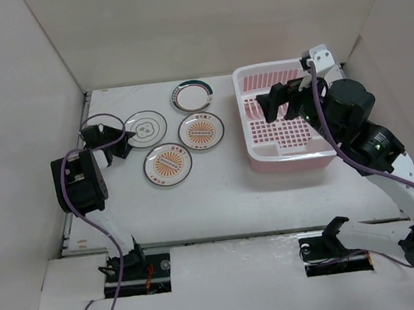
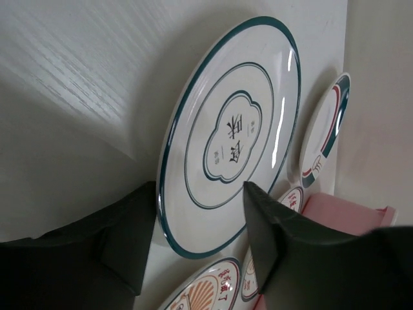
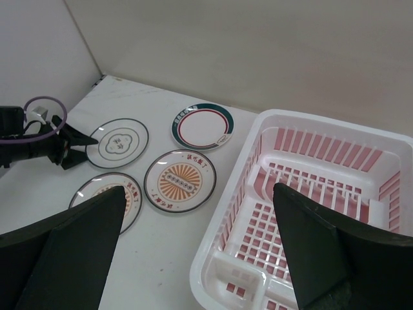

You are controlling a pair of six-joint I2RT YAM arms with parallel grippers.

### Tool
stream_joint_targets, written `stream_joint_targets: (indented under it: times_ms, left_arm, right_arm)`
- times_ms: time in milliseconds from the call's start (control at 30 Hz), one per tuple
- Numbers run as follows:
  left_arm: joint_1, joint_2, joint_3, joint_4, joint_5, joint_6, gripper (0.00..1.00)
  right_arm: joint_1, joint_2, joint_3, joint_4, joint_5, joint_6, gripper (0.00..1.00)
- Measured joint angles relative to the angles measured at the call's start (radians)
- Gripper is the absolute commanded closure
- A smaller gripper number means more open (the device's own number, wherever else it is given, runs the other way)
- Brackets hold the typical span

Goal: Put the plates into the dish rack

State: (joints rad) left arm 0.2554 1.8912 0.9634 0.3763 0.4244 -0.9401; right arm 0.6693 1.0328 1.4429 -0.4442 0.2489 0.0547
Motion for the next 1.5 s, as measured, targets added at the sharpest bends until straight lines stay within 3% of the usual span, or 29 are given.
stream_joint_targets:
  times_ms: [133,267,400,433,800,1033,1233,1367,1500]
  left_arm:
    - [0.0,0.028,0.0,0.037,0.013,-0.018,0.56]
    - [0.0,0.035,0.0,0.043,0.011,-0.022,0.71]
    - [0.0,0.05,0.0,0.04,0.009,-0.024,0.91]
    - [0.0,0.053,0.0,0.039,0.009,-0.024,1.0]
    - [0.002,0.051,0.0,0.06,0.018,-0.029,1.0]
    - [-0.001,-0.124,0.015,-0.057,-0.041,0.048,1.0]
    - [-0.026,-0.228,0.242,-0.279,-0.109,0.163,1.0]
    - [-0.054,-0.228,0.418,-0.45,-0.139,0.223,1.0]
    - [-0.112,-0.228,0.534,-0.631,-0.199,0.266,1.0]
  right_arm:
    - [0.0,0.015,0.0,0.003,0.0,-0.005,0.0]
    - [0.0,0.032,0.0,0.003,-0.001,-0.006,0.0]
    - [0.0,0.048,0.0,0.003,-0.006,-0.006,0.0]
    - [0.0,0.052,0.0,0.003,-0.007,-0.006,0.0]
    - [0.0,0.074,0.0,0.003,-0.01,-0.014,0.0]
    - [0.0,0.128,0.0,0.018,-0.022,-0.049,0.0]
    - [0.05,0.228,-0.012,0.06,-0.032,-0.135,0.0]
    - [0.204,0.301,-0.097,0.194,0.055,-0.278,0.0]
    - [0.317,0.483,-0.098,0.325,0.145,-0.426,0.0]
